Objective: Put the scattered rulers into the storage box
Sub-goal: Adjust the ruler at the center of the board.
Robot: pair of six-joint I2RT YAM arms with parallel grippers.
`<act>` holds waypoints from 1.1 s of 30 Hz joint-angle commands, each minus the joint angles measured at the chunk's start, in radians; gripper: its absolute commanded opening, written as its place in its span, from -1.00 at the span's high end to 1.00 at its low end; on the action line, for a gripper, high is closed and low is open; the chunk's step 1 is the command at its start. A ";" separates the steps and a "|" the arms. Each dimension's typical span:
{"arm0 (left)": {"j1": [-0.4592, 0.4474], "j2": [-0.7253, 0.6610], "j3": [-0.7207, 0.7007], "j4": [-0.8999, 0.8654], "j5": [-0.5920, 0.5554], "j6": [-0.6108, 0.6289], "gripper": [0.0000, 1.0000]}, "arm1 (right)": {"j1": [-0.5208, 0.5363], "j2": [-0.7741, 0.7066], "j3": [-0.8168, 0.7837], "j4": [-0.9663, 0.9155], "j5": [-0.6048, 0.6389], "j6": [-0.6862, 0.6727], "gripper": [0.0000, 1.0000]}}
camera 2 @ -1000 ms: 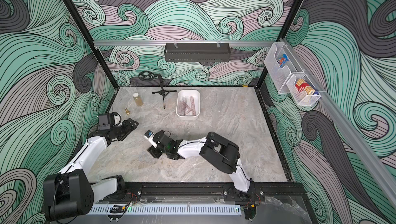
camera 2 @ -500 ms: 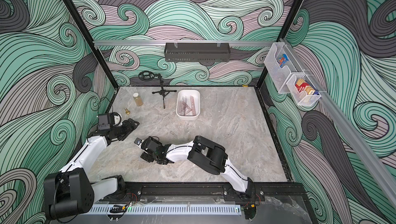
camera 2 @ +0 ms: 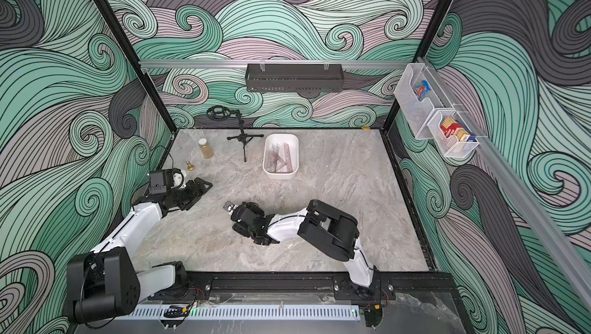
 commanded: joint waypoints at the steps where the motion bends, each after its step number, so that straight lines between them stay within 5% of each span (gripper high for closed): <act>1: -0.056 0.010 -0.023 0.025 0.040 -0.016 -0.59 | -0.039 -0.043 -0.058 -0.056 -0.031 -0.006 -0.45; 7: -0.214 0.033 -0.117 0.100 0.066 -0.095 -0.60 | -0.129 -0.335 -0.107 0.001 -0.405 0.088 -0.52; 10: -0.215 0.082 -0.132 0.130 0.100 -0.116 -0.57 | -0.124 -0.378 -0.222 0.083 -0.526 0.175 -0.34; 21: -0.217 0.144 -0.072 0.157 0.081 -0.087 -0.56 | -0.082 -0.256 -0.351 0.169 -0.541 0.255 0.23; 33: -0.217 0.183 -0.074 0.179 0.076 -0.076 -0.54 | -0.199 -0.157 -0.309 0.122 -0.531 0.228 0.31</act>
